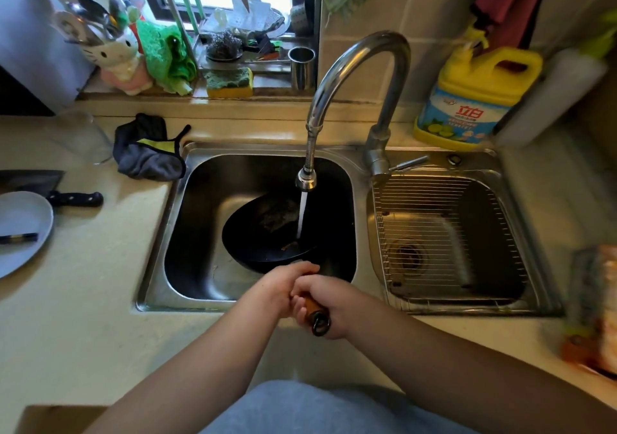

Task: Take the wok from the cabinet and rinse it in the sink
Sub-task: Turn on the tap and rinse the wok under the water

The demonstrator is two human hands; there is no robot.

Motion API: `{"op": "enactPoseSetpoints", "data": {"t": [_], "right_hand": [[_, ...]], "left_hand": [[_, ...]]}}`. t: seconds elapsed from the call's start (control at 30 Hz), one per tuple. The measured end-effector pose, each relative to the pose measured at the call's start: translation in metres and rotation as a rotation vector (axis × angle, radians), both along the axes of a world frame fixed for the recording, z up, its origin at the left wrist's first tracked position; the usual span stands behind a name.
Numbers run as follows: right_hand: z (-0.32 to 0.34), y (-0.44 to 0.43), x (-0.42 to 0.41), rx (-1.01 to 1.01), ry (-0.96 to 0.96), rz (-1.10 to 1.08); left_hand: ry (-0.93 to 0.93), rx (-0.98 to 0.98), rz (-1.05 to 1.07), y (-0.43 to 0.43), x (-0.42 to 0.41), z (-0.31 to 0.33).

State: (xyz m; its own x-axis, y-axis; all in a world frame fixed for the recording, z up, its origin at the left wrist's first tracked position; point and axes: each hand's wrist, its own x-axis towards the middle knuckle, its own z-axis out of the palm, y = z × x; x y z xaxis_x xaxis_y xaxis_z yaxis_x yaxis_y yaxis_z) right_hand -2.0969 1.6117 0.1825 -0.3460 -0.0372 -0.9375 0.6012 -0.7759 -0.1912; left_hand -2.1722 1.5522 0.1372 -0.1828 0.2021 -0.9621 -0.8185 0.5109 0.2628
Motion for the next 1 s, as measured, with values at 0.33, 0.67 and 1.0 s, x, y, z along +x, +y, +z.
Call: {"op": "enactPoseSetpoints", "data": {"t": [0.33,0.67,1.0], "right_hand": [[-0.015,0.018,0.046,0.201,0.138,0.280],[-0.033,0.037,0.094,0.444,0.382,0.549],[-0.042,0.063,0.089,0.306,0.502,0.535]], "left_hand": [[-0.010,0.277,0.094,0.004,0.031,0.000],[0.023,0.375,0.090,-0.001,0.043,-0.001],[0.227,0.394,0.183,0.009,0.055,-0.001]]}}
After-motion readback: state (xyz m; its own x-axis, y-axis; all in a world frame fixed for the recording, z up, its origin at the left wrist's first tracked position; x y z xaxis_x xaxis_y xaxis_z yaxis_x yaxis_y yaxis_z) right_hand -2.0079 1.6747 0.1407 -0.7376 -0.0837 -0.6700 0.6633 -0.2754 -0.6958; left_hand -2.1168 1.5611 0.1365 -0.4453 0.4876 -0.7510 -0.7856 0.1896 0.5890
